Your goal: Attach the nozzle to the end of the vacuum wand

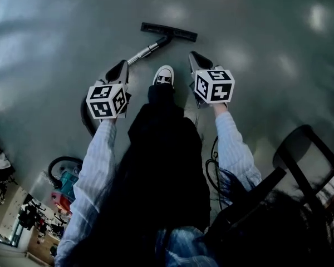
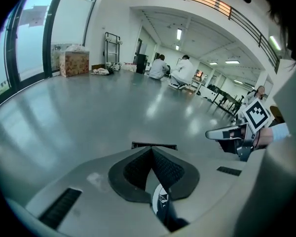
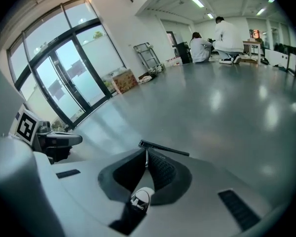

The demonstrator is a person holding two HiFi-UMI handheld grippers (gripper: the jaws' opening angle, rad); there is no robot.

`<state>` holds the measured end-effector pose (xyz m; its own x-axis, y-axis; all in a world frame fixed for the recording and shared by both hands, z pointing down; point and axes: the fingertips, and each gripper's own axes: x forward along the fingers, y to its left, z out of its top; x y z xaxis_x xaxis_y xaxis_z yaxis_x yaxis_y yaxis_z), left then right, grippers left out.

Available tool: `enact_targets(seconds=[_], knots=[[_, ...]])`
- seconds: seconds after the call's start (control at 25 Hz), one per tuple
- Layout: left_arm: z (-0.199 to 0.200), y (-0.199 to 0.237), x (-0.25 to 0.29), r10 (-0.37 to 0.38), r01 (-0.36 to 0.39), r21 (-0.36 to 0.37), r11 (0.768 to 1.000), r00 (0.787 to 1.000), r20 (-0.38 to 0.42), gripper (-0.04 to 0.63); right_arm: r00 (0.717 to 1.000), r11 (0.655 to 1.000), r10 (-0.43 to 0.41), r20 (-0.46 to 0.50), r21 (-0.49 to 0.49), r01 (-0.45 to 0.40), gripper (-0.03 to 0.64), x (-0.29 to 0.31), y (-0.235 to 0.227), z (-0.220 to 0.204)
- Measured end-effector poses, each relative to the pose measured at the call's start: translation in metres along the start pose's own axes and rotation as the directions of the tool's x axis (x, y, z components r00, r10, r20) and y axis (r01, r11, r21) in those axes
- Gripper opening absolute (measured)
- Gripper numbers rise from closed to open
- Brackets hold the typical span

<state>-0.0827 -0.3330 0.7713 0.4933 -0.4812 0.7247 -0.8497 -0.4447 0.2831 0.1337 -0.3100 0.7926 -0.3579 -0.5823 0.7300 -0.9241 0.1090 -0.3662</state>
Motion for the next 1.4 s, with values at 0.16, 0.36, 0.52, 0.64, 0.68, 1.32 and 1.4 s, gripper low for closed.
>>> enact_targets(seconds=[0.16, 0.36, 0.52, 0.64, 0.68, 1.32, 1.4], knots=[[0.028, -0.02, -0.065, 0.009, -0.008, -0.034, 0.999, 1.0, 0.013, 0.005, 0.999, 1.0, -0.001, -0.047, 0.018, 0.002, 0.02, -0.067, 0.028, 0.004], [0.063, -0.037, -0.166, 0.026, -0.024, -0.069, 0.997, 0.999, 0.026, 0.005, 0.998, 1.0, -0.011, -0.066, 0.004, 0.011, 0.02, -0.155, 0.076, 0.041], [0.087, -0.071, -0.244, 0.019, -0.015, -0.082, 0.997, 0.999, 0.051, 0.005, 0.999, 1.0, -0.015, -0.03, -0.007, 0.015, 0.02, -0.232, 0.117, 0.08], [0.107, -0.113, -0.295, -0.011, 0.021, -0.09, 0.996, 0.994, 0.109, 0.005, 1.0, 1.0, -0.01, 0.012, -0.008, 0.01, 0.02, -0.295, 0.148, 0.099], [0.113, -0.129, -0.312, -0.021, 0.034, -0.093, 0.995, 0.991, 0.133, 0.005, 1.0, 1.0, -0.01, 0.025, -0.007, 0.01, 0.02, -0.316, 0.158, 0.101], [0.137, -0.284, -0.538, -0.195, 0.249, -0.101, 0.963, 0.905, 0.378, 0.005, 0.994, 0.997, -0.035, 0.104, 0.077, 0.027, 0.02, -0.52, 0.27, 0.062], [0.133, -0.284, -0.553, -0.207, 0.26, -0.09, 0.961, 0.9, 0.384, 0.006, 0.994, 0.997, -0.038, 0.1, 0.076, 0.03, 0.02, -0.524, 0.281, 0.055]])
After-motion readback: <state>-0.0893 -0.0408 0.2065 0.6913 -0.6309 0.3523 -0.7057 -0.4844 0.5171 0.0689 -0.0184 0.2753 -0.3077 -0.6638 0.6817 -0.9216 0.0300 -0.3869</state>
